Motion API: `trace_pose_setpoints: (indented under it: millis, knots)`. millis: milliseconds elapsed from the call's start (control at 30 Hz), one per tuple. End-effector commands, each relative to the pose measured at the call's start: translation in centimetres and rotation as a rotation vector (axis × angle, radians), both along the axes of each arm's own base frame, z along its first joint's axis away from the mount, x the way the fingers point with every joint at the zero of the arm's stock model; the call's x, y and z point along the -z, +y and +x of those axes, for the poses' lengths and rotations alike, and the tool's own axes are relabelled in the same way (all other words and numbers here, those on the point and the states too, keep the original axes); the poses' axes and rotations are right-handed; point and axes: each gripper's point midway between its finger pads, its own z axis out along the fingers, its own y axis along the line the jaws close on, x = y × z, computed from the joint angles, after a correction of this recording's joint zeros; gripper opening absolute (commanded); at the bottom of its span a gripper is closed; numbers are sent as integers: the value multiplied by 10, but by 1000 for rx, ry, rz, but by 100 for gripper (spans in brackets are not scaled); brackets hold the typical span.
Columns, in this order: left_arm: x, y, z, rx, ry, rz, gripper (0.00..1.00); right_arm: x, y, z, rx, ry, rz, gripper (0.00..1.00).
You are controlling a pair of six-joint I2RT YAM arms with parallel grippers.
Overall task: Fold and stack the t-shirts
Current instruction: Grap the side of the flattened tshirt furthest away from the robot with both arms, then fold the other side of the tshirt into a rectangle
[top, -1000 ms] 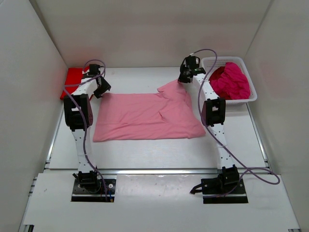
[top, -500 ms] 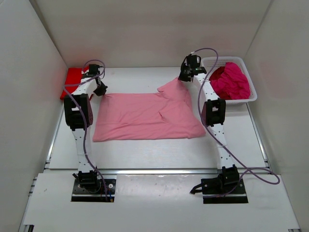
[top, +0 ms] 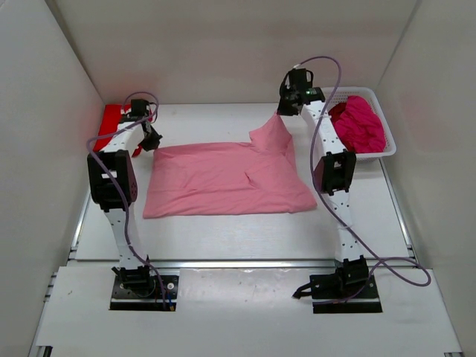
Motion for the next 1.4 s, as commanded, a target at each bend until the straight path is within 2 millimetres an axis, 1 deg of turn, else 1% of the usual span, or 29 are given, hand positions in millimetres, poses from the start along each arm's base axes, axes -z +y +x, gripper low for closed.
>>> trace_pose_setpoints:
  millis: [0,33,67,133,200,233,267,333,367,433,500,533,567,667,700,733,767,800,833,900,933,1067,1100,1167,1233,1267,1300,1333,1367]
  knots:
    - [-47,9,-8,7,-83,42,0,-76,-6,-27,-16,-54,-26,0]
    - [-53,9,-8,9,-94,43,0,-78,-4,-39,-25,-23,-33,1]
    - [-48,10,-11,6,-83,37,0,-74,-8,-48,-26,14,-60,0]
    - [-50,5,-14,17,-85,28,0,-89,-6,-60,-32,13,-74,0]
    - [-53,4,-16,19,-87,27,0,-98,-16,-72,-22,35,-86,0]
    - [-55,4,-19,18,-92,26,0,-112,-20,-75,-10,17,-74,0]
    - [-55,3,-22,18,-88,21,0,-119,-23,-84,-8,27,-77,1]
    - [-56,4,-27,16,-88,20,0,-119,-22,-96,-18,53,-86,0]
    - [-54,1,-30,25,-81,11,0,-116,-15,-105,-39,77,-95,0]
    - [-54,2,-36,26,-78,22,0,-106,-13,-121,-42,128,-130,0]
    - [-55,2,-46,29,-70,28,0,-93,-18,-135,-31,189,-157,0]
    - [-55,1,-47,30,-75,26,0,-95,-19,-136,-28,178,-165,0]
    - [-51,0,-54,32,-60,25,0,-87,-21,-144,-27,208,-183,0]
    - [-52,-3,-58,40,-62,12,0,-92,-26,-158,-31,192,-196,0]
    - [-51,-2,-60,37,-53,14,0,-89,-32,-159,-25,177,-190,0]
    - [-51,-3,-60,41,-54,15,0,-105,-36,-151,-7,94,-174,0]
    - [-55,-5,-58,45,-67,15,0,-94,-35,-149,-12,75,-173,0]
    - [-56,-5,-56,49,-69,19,0,-92,-37,-156,-28,71,-155,0]
    - [-56,-7,-57,53,-66,15,0,-95,-40,-149,-24,44,-131,1]
    - [-61,-8,-54,56,-81,9,0,-84,-46,-148,-36,91,-139,0]
    - [-59,-7,-54,53,-73,11,0,-83,-44,-145,-50,92,-146,0]
    - [-60,-8,-57,58,-78,11,0,-93,-43,-147,-50,52,-141,0]
    - [-58,0,-61,41,-71,9,0,-86,-45,-158,-46,72,-142,0]
    - [-54,-3,-65,52,-64,0,0,-81,-43,-172,-68,57,-114,0]
    - [-53,-3,-68,53,-56,8,0,-60,-46,-201,-74,101,-111,0]
    - [-54,-4,-69,56,-55,15,0,-67,-52,-202,-65,72,-109,0]
    - [-52,-4,-70,54,-50,15,0,-57,-52,-213,-68,94,-106,0]
    - [-52,-2,-69,52,-52,15,0,-56,-51,-221,-81,84,-112,0]
    - [-58,-6,-67,62,-65,11,0,-57,-55,-225,-77,75,-115,0]
